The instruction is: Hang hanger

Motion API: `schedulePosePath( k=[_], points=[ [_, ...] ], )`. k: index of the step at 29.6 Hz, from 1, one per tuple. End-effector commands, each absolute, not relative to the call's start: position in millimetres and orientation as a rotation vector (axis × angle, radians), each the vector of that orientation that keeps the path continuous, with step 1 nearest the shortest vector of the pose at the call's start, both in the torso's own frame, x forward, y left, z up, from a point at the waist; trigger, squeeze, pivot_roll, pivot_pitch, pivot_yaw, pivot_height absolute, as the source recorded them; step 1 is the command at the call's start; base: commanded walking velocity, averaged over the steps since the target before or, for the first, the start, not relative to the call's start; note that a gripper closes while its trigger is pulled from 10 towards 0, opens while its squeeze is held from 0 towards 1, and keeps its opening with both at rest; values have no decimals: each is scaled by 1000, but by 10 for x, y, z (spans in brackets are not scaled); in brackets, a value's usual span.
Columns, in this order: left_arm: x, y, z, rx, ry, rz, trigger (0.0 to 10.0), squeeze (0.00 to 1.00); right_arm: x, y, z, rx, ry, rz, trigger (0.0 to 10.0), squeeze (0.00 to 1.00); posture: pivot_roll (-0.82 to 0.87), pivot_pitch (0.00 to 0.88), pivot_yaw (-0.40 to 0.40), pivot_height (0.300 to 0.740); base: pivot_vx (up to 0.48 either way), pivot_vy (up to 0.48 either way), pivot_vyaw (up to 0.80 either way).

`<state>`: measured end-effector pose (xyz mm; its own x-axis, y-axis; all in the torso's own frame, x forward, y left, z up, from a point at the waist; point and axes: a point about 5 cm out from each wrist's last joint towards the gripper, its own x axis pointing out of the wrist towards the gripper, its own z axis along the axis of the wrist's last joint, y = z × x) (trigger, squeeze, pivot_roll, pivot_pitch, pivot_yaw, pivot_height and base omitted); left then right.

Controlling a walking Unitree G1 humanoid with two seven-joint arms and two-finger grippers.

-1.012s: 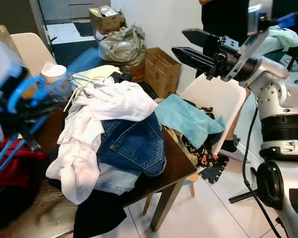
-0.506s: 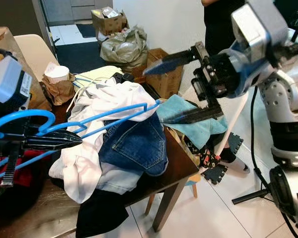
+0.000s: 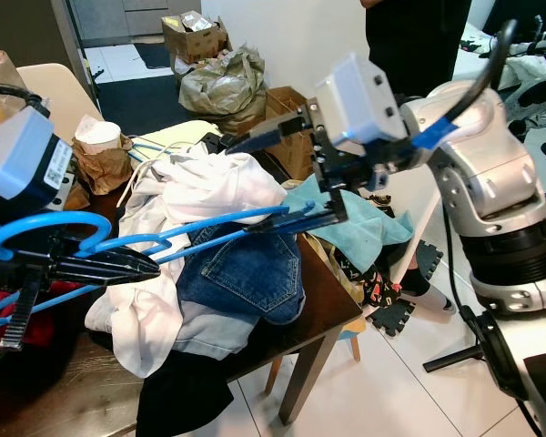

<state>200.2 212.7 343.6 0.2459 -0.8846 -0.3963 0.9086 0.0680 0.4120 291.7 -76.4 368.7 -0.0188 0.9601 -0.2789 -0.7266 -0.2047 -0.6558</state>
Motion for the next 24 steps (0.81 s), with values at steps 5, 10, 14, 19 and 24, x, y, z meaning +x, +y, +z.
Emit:
schedulePosePath(
  k=[5, 10, 14, 19, 24],
  points=[
    [2020, 2089, 3450, 686, 42, -1378, 10000, 0, 2845, -706, 3609, -859, -327, 1686, 10000, 0, 10, 31, -17, 736, 0, 0, 0],
    [2034, 2087, 3451, 690, 40, -1376, 10000, 0, 2828, -714, 3542, -903, -281, 1713, 10000, 0, 7, 33, -16, 736, 0, 0, 0],
    [2052, 2078, 3444, 704, 44, -1379, 10000, 0, 2835, -700, 3438, -930, -230, 1713, 4353, 0, 9, 33, -14, 736, 0, 0, 0],
    [2055, 2062, 3450, 705, 38, -1381, 10000, 0, 2859, -686, 3414, -930, -224, 1701, 0, 0, 9, 35, -14, 736, 0, 0, 0],
    [2058, 2038, 3461, 706, 29, -1386, 10000, 0, 2870, -673, 3402, -931, -220, 1697, 0, 0, 9, 34, -15, 736, 0, 0, 0]
  ],
)
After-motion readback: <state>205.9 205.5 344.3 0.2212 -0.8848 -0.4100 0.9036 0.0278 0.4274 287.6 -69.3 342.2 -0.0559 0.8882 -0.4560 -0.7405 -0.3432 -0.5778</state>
